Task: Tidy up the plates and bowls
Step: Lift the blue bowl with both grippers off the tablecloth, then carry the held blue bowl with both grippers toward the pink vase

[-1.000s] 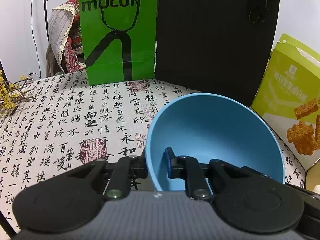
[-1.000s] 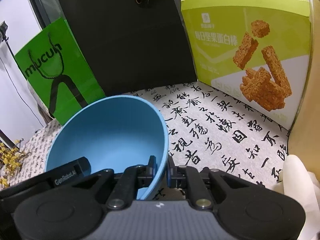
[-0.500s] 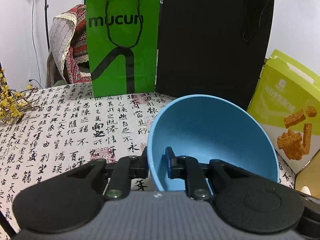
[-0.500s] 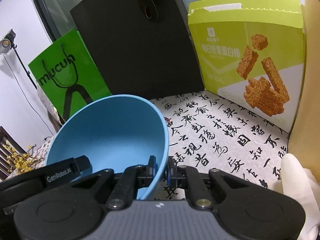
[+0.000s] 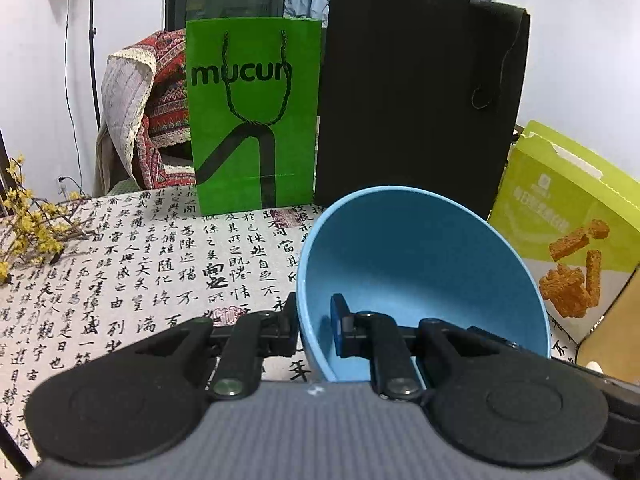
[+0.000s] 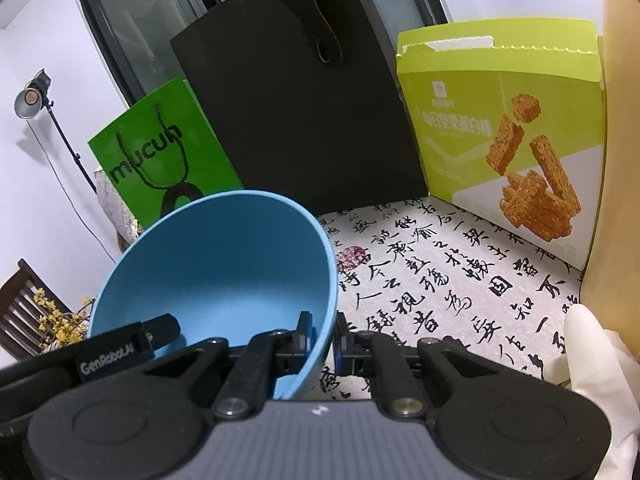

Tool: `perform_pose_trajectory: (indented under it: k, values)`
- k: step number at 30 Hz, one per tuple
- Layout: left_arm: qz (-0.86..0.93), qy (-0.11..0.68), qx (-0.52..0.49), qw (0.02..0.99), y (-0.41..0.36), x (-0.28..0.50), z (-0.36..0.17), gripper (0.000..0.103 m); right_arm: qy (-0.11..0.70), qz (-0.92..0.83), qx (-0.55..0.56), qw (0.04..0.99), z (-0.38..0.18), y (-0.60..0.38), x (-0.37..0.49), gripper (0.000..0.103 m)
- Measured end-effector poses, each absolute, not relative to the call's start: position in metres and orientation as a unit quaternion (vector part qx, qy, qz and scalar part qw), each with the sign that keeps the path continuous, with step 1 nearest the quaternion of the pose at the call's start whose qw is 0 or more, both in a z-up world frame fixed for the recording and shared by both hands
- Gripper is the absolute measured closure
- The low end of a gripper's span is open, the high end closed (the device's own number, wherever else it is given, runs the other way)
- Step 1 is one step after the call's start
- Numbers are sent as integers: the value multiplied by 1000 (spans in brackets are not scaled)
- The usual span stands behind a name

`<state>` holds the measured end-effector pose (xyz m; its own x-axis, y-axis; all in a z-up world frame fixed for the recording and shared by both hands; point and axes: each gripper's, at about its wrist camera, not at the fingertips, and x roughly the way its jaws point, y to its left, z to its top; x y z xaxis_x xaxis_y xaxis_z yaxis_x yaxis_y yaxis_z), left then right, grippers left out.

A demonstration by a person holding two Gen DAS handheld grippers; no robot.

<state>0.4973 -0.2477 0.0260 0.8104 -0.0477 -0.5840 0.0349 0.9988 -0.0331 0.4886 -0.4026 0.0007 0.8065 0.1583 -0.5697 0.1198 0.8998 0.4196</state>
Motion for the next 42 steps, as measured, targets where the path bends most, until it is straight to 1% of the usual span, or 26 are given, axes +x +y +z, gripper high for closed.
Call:
perform_pose_trajectory:
  k: [5,15,28,42]
  values:
    - [-24,305,-7,952,-241,486,31,90,311,24,234,921,2,-402,486,94]
    - [-34,312,-27,949,-219,466,35,90,280,26,203,938,26,-388,467,94]
    - [-48,306,-52,949,-199,438,55,92,265,23,180,947,45,-371,437,94]
    - [-44,294,-43,954,-180,394,73,92,253,30,176,951,65,-346,395,94]
